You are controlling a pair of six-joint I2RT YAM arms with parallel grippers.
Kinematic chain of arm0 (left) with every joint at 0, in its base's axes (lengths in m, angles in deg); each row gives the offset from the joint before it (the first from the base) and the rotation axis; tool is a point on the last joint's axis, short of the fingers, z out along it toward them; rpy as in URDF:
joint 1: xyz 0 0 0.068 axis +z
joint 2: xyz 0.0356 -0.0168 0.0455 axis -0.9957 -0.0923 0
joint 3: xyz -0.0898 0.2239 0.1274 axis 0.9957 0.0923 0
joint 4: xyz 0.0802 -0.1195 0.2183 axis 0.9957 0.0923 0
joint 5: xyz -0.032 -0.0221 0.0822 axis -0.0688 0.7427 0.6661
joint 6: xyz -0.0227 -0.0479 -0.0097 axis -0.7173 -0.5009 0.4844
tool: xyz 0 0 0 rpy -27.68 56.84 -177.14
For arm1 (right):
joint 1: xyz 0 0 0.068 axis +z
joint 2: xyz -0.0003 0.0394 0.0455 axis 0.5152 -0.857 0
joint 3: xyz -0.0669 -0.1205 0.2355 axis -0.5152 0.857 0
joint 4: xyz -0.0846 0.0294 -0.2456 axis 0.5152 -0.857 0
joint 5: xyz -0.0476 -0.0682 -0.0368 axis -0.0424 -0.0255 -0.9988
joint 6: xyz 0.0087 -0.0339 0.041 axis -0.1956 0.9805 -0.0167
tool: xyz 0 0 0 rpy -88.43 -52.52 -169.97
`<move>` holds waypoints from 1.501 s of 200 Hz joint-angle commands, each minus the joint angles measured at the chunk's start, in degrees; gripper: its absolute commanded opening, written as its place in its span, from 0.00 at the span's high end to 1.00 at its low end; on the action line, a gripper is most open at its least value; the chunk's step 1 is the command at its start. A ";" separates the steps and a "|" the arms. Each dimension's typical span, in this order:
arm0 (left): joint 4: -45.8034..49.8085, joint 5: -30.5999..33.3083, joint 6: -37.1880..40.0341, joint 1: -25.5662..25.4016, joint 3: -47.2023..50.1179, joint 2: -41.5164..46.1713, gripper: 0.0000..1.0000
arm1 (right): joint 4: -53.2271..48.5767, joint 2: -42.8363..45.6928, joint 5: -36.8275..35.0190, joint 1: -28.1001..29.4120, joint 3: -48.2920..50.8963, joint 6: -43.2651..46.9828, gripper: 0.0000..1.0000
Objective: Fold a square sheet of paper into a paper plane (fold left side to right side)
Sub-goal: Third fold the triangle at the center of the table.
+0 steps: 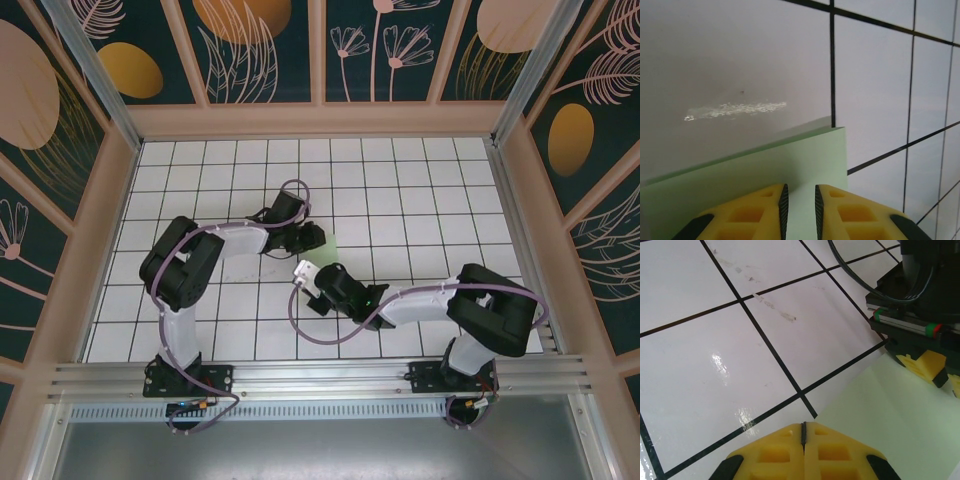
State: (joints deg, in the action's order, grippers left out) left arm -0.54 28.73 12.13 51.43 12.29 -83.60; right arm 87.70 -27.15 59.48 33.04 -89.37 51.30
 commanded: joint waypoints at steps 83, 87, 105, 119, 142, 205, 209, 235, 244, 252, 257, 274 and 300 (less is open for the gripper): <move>3.64 0.92 3.49 0.00 -2.12 -4.45 0.78 | -4.86 1.16 21.13 -10.95 -1.17 -10.89 1.00; 3.69 0.91 3.51 0.02 -2.12 -4.50 0.78 | -4.95 1.14 21.72 -11.43 -1.22 -11.22 1.00; 3.82 1.04 3.68 -0.03 -2.12 -4.59 0.78 | -4.74 1.47 24.28 -13.66 -0.92 -12.51 1.00; 3.84 1.09 3.77 0.03 -2.12 -4.57 0.79 | -4.10 1.96 26.08 -15.40 -0.48 -13.51 1.00; 4.19 1.22 4.08 -0.07 -2.45 -4.87 0.79 | -3.68 2.36 28.24 -18.23 -0.20 -15.21 1.00; 4.65 1.35 4.56 -0.35 -3.26 -5.63 0.81 | -5.60 0.74 32.52 -23.93 -1.53 -16.74 1.00; 4.63 1.33 4.56 -0.38 -3.34 -5.66 0.81 | -5.67 0.66 32.77 -24.24 -1.60 -16.85 1.00; 4.80 1.35 4.72 -0.51 -3.61 -5.80 0.81 | -6.55 -0.53 33.40 -25.69 -2.37 -17.30 1.00; 4.89 1.42 4.82 -0.56 -3.62 -5.83 0.81 | -6.94 -0.95 33.51 -25.94 -2.72 -17.33 1.00; 4.90 1.50 4.82 -0.50 -3.62 -5.81 0.82 | -7.18 -1.42 33.64 -26.13 -2.99 -17.44 1.00; 4.90 1.53 4.80 -0.52 -3.62 -5.83 0.81 | -7.35 -1.64 33.67 -26.21 -3.12 -17.44 1.00; 4.91 1.61 4.82 -0.64 -3.62 -5.83 0.82 | -8.57 -2.67 33.47 -26.59 -3.98 -17.69 1.00; 4.95 1.61 4.80 -0.70 -3.62 -5.82 0.82 | -9.91 -3.89 33.52 -27.46 -5.03 -17.82 1.00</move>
State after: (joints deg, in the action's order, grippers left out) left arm 1.05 28.92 15.56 51.28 8.85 -86.71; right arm 80.19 -29.68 91.41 6.61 -92.45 34.58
